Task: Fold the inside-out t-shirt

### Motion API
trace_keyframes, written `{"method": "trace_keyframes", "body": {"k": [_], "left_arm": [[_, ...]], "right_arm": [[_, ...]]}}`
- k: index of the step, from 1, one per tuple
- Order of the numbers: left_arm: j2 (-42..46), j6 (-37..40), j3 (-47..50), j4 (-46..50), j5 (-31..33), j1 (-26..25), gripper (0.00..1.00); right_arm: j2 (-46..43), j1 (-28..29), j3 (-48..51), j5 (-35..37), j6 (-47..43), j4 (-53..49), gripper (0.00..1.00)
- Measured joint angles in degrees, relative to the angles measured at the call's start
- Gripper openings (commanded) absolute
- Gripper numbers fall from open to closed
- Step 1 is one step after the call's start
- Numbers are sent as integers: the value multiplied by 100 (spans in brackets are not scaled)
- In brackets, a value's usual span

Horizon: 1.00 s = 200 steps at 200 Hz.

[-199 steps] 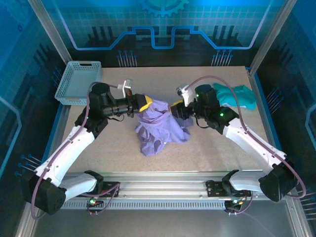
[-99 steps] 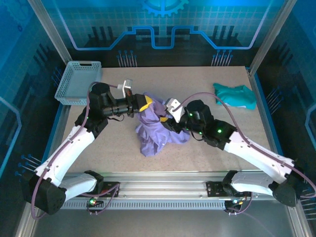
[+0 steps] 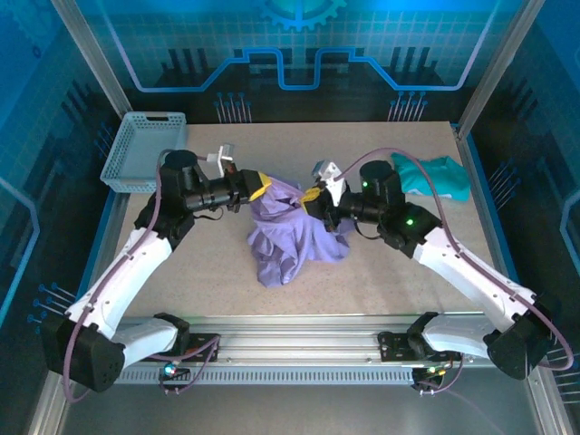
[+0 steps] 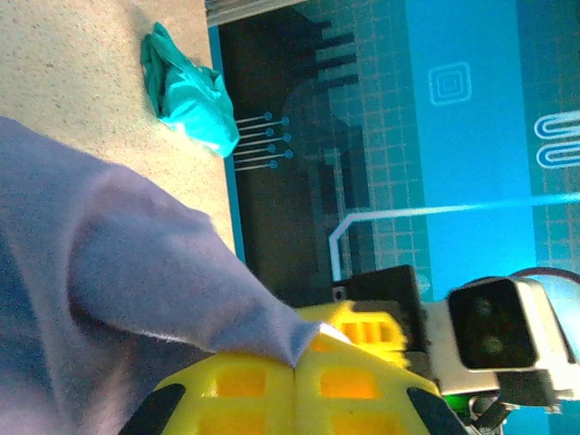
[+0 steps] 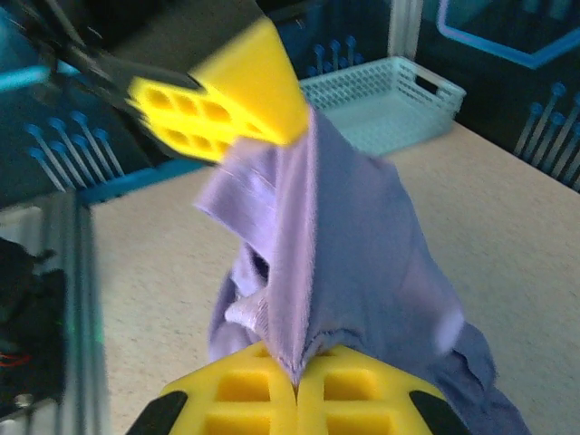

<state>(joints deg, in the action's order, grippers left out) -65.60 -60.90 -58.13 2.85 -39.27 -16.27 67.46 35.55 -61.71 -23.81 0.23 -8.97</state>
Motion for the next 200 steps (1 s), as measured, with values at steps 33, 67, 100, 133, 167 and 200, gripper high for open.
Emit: {"method": "trace_keyframes", "body": {"k": [33,67,100,133,167,200], "left_arm": [[-273,264,-37,94,22,0,0],[-411,957,-243,621,474,4,33],[-155,2017,-352,1587,1381,87,59],[656,2699,-260,1915,1331,-4,59],[688,2855,-247,1681,656,-531,52],[258,2931,-249,1585,319,-758,51]], "right_arm": [[251,-129,39,-1198,704,479,6],[678,-160,61,-1729,1274,848,3],[743,-225,63,-1873,1534,953,1],[754,-289,63,-1875,1648,1036,1],[796,-299,63,-1893,1655,1034,1],[800,-299,63,-1891,1652,1032,1]]}}
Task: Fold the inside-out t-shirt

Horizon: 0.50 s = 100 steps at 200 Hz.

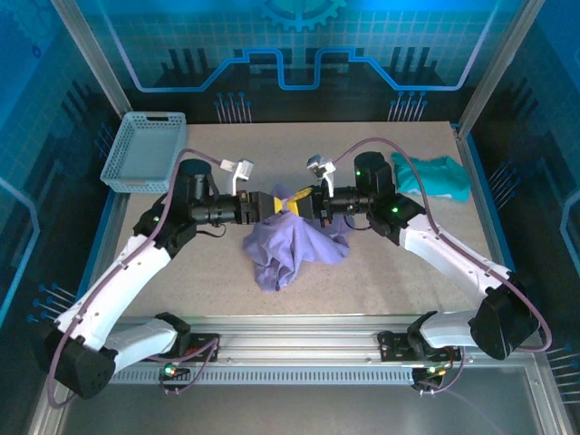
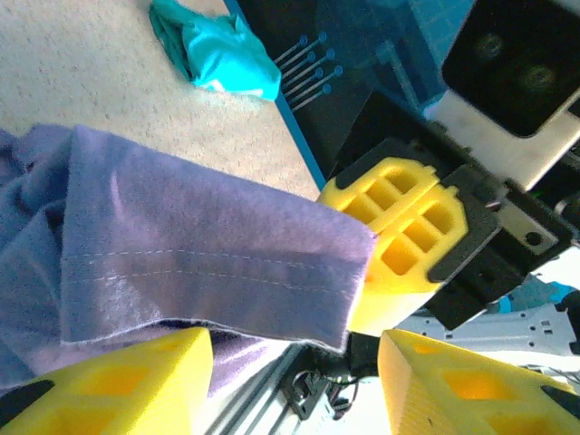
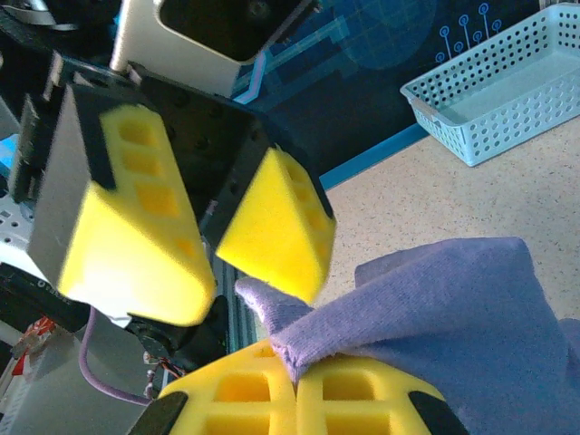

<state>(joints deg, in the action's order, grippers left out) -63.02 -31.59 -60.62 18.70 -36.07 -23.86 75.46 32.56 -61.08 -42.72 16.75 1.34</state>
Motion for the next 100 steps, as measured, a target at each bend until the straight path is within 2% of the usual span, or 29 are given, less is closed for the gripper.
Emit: {"method": "trace_keyframes", "body": {"k": [14,39,86,100], "left_arm": [[-98,9,0,-44,-68,-11,50],[-197,13,-15,-127,-131,-33,41],[-457,4,-151,-317,-223,-33,12],[-527,-26,-175,-415,-247,-37,0]], "right_arm": [[0,0,0,0,0,-2,1],[0,0,0,-2,-2,-2,0],[0,-33,0,-15,-48,-85,0],[-2,-37,0,0,-120,-125,0]]}}
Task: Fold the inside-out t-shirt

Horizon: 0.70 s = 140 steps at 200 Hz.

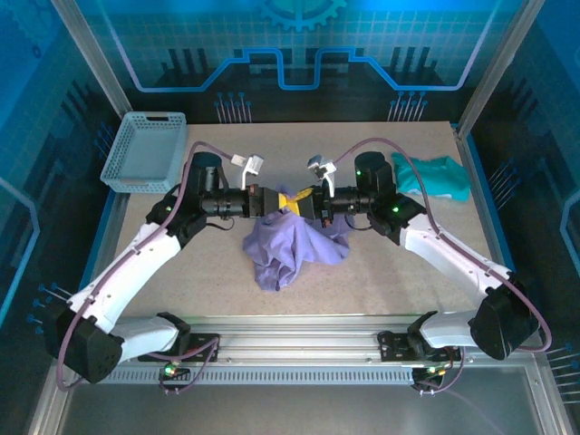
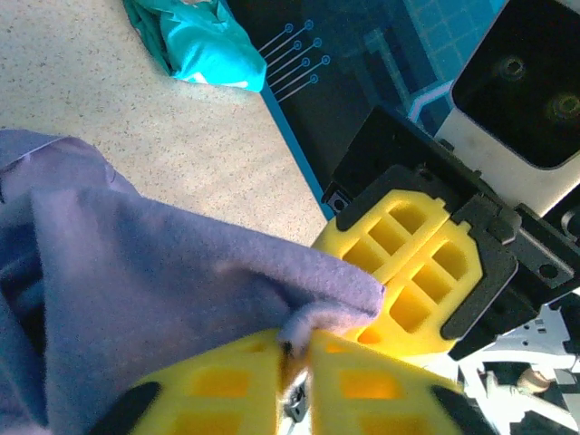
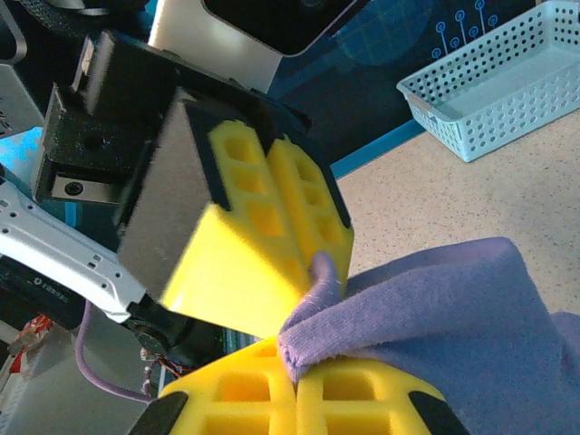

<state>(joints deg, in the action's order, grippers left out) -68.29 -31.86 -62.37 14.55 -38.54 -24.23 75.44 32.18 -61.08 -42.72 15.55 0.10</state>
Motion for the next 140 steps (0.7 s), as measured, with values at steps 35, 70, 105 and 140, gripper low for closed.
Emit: {"method": "trace_keyframes", "body": {"k": [35,70,105,140], "left_arm": [[-42,-160,-4,-118,125,-42,0],[153,-605,-4,-155,861,-365,0],[380,-1154,-4,-225,1515,-726,0],[446,-1478,-17,-291,1895,-872,0]], "right_arm": [[11,-48,-391,975,20,-953,38],[-699,295,-343,3296,101,-1641,54],[-1655,1766,535,4538,107,-1333,57],[-1130,2118,977,5134,197,-765,46]]}}
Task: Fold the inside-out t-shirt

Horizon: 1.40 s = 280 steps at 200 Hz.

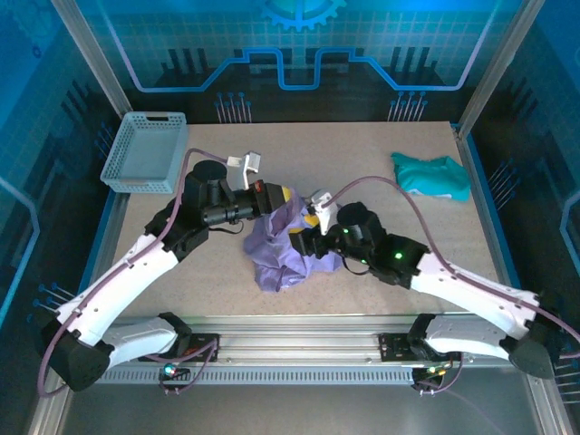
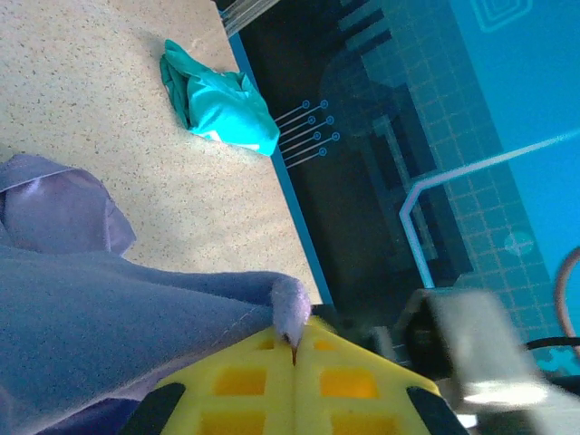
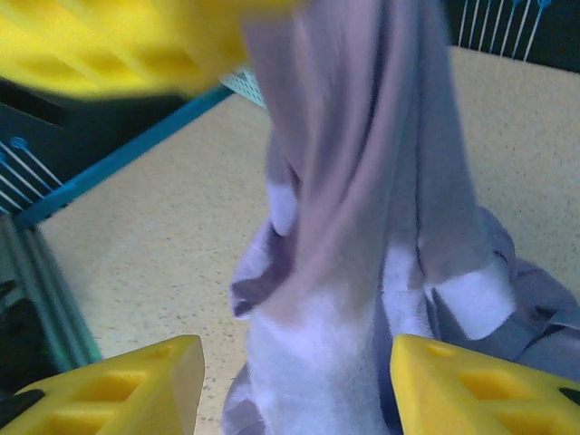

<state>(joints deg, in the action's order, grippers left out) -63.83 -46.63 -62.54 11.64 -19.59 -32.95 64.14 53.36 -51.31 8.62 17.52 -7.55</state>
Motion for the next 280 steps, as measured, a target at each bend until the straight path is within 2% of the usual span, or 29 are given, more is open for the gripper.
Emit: {"method": "trace_keyframes", "body": {"k": [15,27,39,58,76,89,97,111,132,159,178,194,219,248,269,280], "left_arm": [[68,-52,0,2,105,-31,0],[181,-111,2,2,225,-39,0],[323,-138,2,2,352,-39,0],[577,-136,2,-2,581,-39,0],[761,-136,57,-109,719,-39,0],[826,-149,103,-238,739,-42,0],[831,-151,127,-365,739,-44,0],[822,-214,221,-643,732,-57,0],[713,-382,411,-1023,737,-101,0],[452,-474,437,-1187,791,-208,0],[306,-452,393,-1193,841,-269,0],[142,-426,284,-1185,846,-286,0],[76,-400,245,-1180,846,-286,0],[76,-382,236,-1178,846,-286,0],[76,-380,236,-1172,848,-286,0],[76,-358,234,-1163,876,-286,0]], "right_arm": [[282,-59,2,-17,-22,138,18],[348,-223,2,-284,-120,208,4],[304,-564,0,-817,-223,334,1],[179,-1464,-76,-2221,-520,396,0],[308,-2218,-765,-3539,-1088,-308,0],[564,-2516,-1475,-3969,-1353,-852,0],[745,-2645,-1884,-4046,-1392,-1106,3],[1080,-2747,-2457,-3794,-1320,-1486,9],[1414,-2529,-2715,-2881,-1097,-1797,17],[1368,-1937,-2339,-1657,-879,-1943,35],[1016,-1460,-1794,-1158,-1016,-1836,46],[590,-1174,-1325,-1040,-1220,-1692,53],[138,-1117,-1014,-1010,-1517,-1447,54],[151,-1182,-1014,-953,-1537,-1176,55],[278,-1220,-994,-920,-1246,-1027,59],[286,-1217,-946,-831,-1014,-1032,58]]}}
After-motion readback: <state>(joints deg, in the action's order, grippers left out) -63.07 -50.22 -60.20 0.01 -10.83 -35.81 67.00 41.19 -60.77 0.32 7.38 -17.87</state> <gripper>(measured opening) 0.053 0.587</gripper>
